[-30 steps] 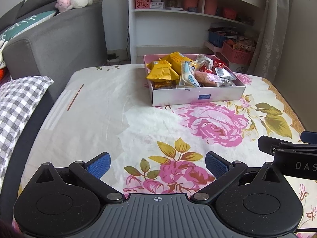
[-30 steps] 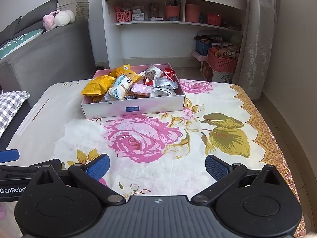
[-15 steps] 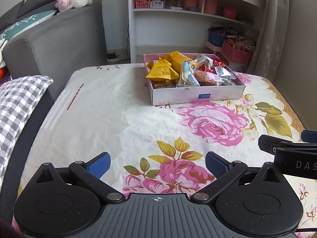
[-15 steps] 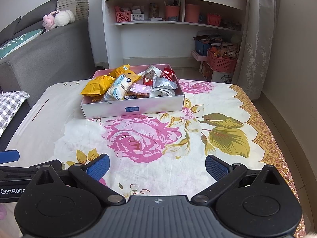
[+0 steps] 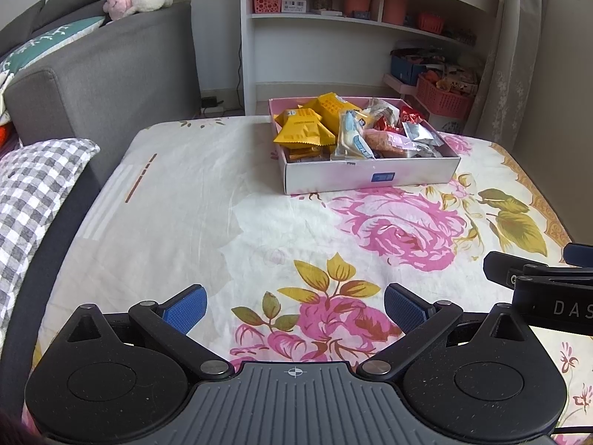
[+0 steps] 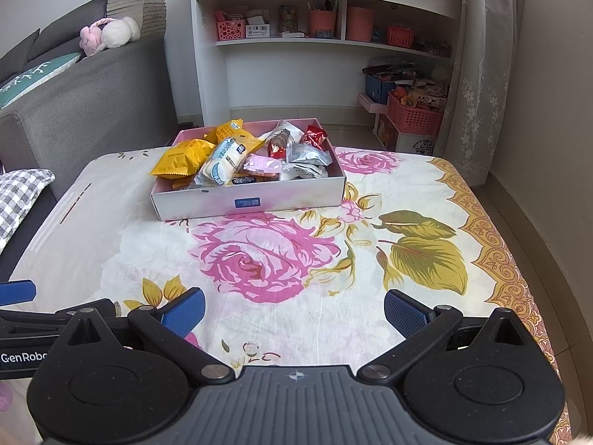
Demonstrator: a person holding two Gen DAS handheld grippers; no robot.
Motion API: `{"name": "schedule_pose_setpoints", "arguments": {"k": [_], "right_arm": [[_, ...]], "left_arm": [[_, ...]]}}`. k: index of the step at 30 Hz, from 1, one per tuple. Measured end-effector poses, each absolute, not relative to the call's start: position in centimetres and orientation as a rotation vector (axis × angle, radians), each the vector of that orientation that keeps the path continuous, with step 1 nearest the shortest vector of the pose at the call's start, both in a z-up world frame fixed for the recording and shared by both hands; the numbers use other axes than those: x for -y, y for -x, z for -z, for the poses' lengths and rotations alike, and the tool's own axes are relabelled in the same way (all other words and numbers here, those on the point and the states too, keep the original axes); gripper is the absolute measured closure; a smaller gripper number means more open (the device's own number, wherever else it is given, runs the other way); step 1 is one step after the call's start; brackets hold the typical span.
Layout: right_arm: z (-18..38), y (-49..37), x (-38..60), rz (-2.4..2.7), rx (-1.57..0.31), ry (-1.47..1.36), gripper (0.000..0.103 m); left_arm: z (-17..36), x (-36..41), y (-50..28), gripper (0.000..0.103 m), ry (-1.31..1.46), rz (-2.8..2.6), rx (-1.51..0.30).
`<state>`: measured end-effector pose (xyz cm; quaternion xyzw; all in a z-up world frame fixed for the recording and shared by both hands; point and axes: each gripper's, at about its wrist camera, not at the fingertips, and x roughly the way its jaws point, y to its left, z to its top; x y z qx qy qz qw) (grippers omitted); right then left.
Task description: Organize snacks
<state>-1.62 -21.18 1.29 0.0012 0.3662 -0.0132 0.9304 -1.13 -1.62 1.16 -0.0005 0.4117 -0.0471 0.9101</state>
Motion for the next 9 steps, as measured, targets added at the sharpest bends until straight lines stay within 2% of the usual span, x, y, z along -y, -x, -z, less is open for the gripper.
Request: {"name": "schedule_pose_setpoints", "arguments": {"k": [9], "right_arm": [[-1.08, 1.7, 21.17, 0.029, -0.752, -0.001, 0.007]], "left_arm": [[-0.79, 1.76, 0.96, 0.0, -0.006, 0.099, -0.856]]}}
